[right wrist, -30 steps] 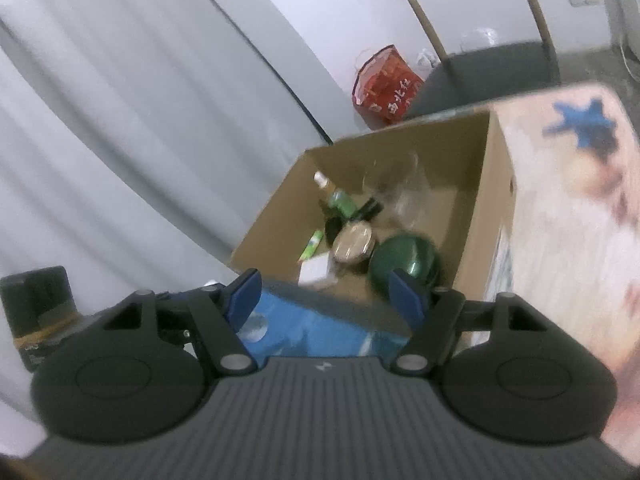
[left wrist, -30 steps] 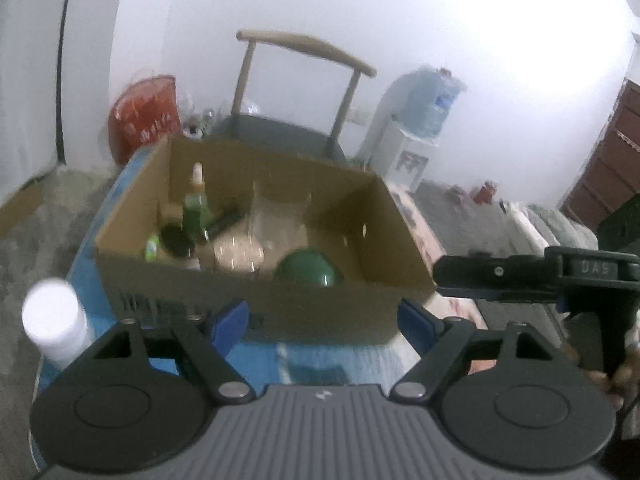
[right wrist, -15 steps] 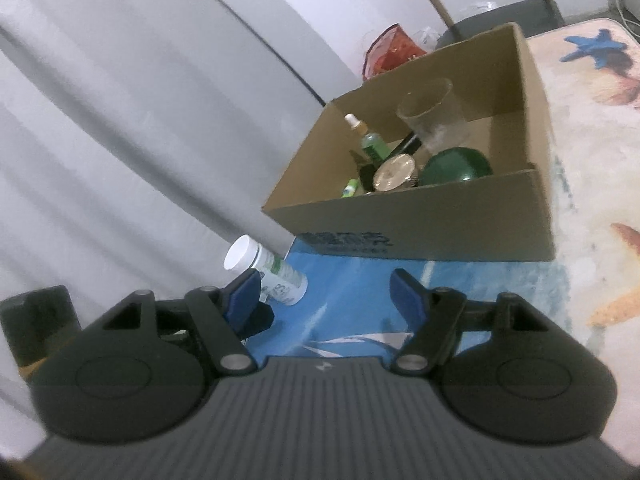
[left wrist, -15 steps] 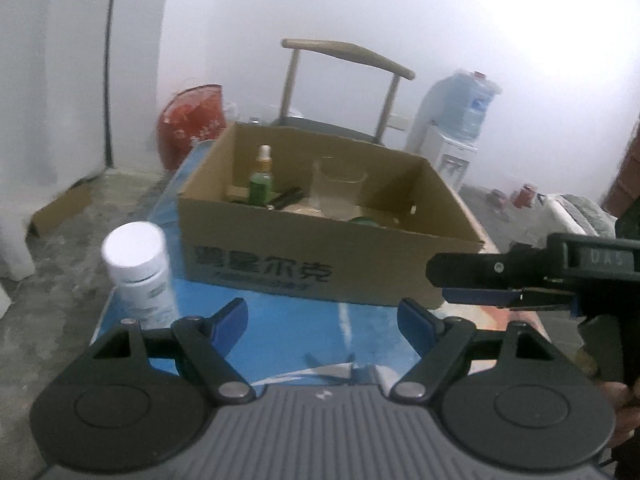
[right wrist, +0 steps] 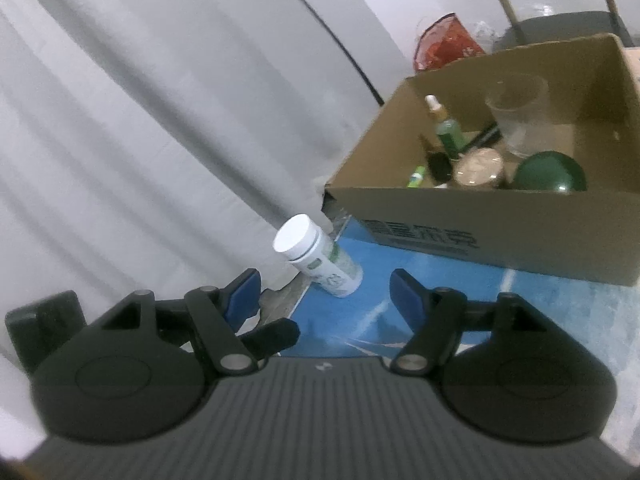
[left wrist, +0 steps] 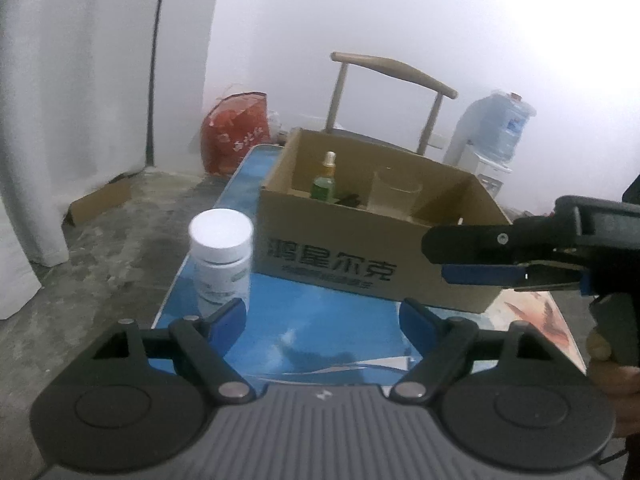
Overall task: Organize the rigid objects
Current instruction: 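Open the right gripper and withdraw toward the white supplement bottle, then close the right gripper around the white supplement bottle, then lift the white bottle with the right gripper and carry it into the box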
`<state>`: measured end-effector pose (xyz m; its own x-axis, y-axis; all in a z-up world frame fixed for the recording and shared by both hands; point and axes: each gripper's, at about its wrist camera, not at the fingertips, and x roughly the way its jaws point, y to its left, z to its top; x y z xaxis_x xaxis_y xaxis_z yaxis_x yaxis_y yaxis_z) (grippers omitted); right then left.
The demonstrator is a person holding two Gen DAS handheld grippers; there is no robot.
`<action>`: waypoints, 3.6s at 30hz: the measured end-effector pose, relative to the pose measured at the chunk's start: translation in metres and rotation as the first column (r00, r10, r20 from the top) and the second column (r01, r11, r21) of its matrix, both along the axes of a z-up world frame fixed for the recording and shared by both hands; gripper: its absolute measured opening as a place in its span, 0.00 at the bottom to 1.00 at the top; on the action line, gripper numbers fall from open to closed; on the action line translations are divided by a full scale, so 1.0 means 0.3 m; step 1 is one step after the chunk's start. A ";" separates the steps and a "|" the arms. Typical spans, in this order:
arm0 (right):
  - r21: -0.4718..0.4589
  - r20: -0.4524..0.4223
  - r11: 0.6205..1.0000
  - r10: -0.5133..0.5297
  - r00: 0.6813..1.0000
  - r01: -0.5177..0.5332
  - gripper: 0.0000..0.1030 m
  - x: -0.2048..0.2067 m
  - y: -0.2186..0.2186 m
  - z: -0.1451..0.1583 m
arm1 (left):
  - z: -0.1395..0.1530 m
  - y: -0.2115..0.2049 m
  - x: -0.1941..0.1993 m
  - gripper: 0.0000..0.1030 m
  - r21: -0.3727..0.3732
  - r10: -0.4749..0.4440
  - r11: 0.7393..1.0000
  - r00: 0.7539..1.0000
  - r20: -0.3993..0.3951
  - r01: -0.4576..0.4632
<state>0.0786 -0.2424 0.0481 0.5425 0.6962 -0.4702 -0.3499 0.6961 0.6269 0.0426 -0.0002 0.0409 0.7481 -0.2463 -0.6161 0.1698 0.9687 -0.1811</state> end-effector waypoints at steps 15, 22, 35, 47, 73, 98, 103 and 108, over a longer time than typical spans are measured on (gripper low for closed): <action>-0.037 -0.009 0.997 0.066 0.998 -0.066 0.70 0.053 0.123 -0.002 | -0.053 0.063 0.021 0.83 0.025 0.049 0.998 0.999 0.020 -0.049; -0.076 -0.006 0.993 0.093 0.996 -0.093 0.70 0.107 0.185 -0.021 | -0.080 0.069 0.064 0.86 0.125 0.063 0.990 0.997 0.047 -0.068; -0.181 0.032 0.972 0.160 0.987 -0.152 0.69 0.270 0.394 -0.056 | -0.152 0.103 0.240 0.85 0.178 0.036 0.983 0.998 0.044 -0.043; -0.195 0.014 0.958 0.219 0.976 -0.212 0.60 0.358 0.483 -0.115 | -0.202 0.090 0.303 0.62 0.179 0.022 0.984 1.000 0.021 -0.025; -0.209 -0.014 0.978 -0.015 1.000 0.012 0.54 0.125 0.006 -0.091 | -0.184 -0.339 0.185 0.52 0.112 -0.244 0.962 0.969 -0.044 0.248; -0.277 -0.046 0.960 -0.052 0.998 0.037 0.60 0.141 -0.122 -0.123 | -0.234 -0.454 0.136 0.54 0.124 -0.301 0.944 0.951 -0.066 0.307; -0.270 -0.053 0.962 -0.057 0.997 0.040 0.59 0.146 -0.125 -0.121 | -0.227 -0.456 0.113 0.53 0.135 -0.297 0.943 0.952 -0.068 0.304; -0.264 -0.049 0.964 -0.057 0.997 0.042 0.59 0.132 -0.128 -0.107 | -0.192 -0.463 0.130 0.53 0.143 -0.294 0.944 0.954 -0.056 0.299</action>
